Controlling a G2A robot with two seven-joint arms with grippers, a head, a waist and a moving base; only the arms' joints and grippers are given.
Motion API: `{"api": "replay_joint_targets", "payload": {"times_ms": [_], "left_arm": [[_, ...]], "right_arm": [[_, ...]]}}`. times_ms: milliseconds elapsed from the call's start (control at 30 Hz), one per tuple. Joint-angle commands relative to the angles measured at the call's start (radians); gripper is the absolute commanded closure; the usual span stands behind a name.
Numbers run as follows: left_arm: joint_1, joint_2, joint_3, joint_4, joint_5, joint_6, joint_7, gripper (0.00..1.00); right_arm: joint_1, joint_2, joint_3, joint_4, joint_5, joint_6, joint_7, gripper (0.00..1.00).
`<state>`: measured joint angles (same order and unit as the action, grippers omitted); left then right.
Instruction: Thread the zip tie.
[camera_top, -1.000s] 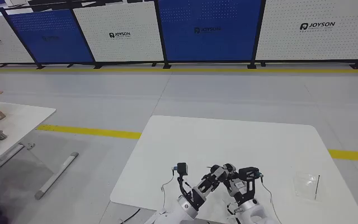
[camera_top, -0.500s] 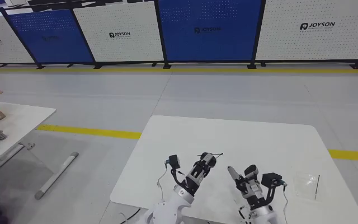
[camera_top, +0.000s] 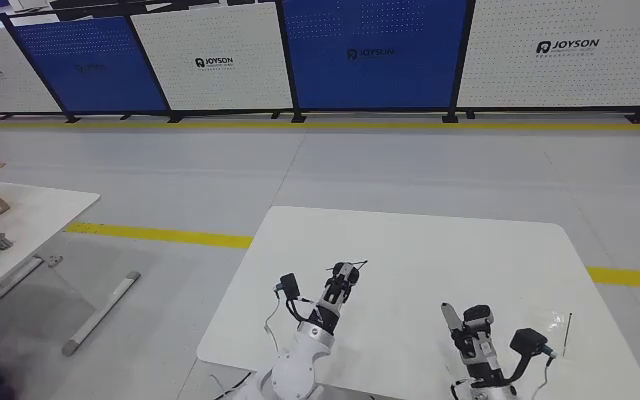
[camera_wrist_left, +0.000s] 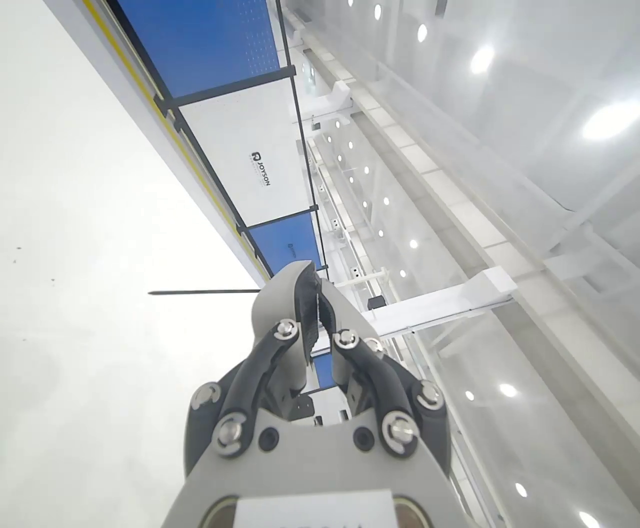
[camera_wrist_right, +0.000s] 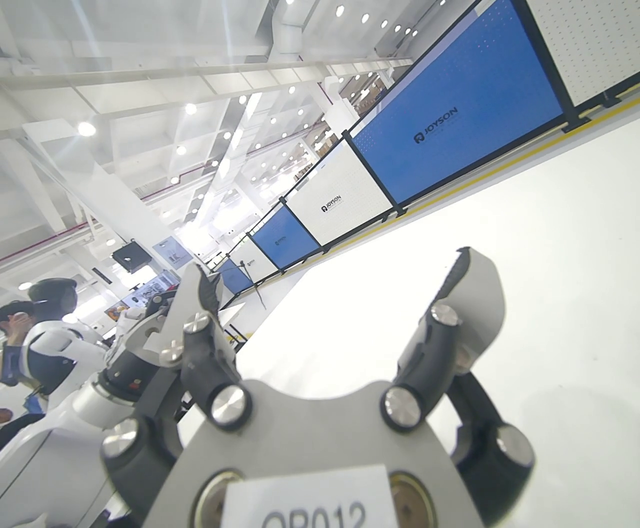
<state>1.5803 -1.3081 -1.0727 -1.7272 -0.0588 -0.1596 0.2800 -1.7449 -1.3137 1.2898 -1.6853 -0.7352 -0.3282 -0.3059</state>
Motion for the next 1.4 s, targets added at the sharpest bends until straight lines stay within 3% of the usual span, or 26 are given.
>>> {"api": "replay_joint_targets", "payload": {"times_ms": [0,233,567,833,1000,1367], "left_arm": [[0.000,0.000,0.000,0.000,0.000,0.000,0.000,1.00],[-0.007,-0.003,0.011,0.007,0.042,0.007,0.025,1.00],[-0.039,-0.016,0.025,0.043,0.058,0.051,0.064,1.00],[-0.071,-0.031,0.021,0.073,0.024,0.126,0.139,1.00],[-0.080,-0.038,0.004,0.091,0.022,0.145,0.200,1.00],[-0.085,-0.043,0.001,0.102,0.003,0.155,0.204,1.00]], "right_arm": [[0.000,0.000,0.000,0.000,0.000,0.000,0.000,0.00],[0.007,-0.001,0.008,-0.011,0.044,0.009,0.024,0.00],[-0.071,0.022,0.184,-0.112,0.265,-0.012,0.015,0.00],[-0.083,0.028,0.260,-0.113,0.424,-0.012,0.012,0.00],[-0.066,0.025,0.277,-0.093,0.471,0.008,0.024,0.00],[-0.064,0.023,0.279,-0.092,0.488,0.014,0.027,0.00]]}}
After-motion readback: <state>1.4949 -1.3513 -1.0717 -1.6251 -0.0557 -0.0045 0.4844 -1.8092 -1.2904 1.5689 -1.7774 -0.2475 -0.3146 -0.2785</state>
